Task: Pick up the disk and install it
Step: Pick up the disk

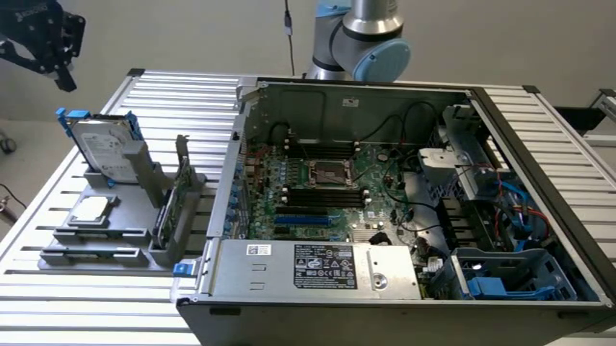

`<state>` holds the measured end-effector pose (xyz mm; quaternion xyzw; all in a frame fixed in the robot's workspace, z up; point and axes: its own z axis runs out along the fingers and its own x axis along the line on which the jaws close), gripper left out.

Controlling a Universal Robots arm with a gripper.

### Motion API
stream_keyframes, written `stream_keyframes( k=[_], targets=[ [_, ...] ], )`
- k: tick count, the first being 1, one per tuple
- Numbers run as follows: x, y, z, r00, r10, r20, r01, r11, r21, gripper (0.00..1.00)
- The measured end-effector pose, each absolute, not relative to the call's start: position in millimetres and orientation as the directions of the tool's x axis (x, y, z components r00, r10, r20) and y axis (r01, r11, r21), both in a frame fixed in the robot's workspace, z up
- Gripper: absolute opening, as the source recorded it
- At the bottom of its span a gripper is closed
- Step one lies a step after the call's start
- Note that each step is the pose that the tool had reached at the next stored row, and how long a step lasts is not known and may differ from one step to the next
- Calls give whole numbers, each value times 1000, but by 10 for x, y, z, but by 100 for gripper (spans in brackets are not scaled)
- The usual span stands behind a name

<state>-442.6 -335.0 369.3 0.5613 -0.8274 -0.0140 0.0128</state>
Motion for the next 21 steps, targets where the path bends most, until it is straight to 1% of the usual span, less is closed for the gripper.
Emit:
stream_keyframes(
  k=[21],
  targets=[
    [-4426, -3350, 3632, 3, -1000, 6, -999, -3, 34, 11]
  ],
)
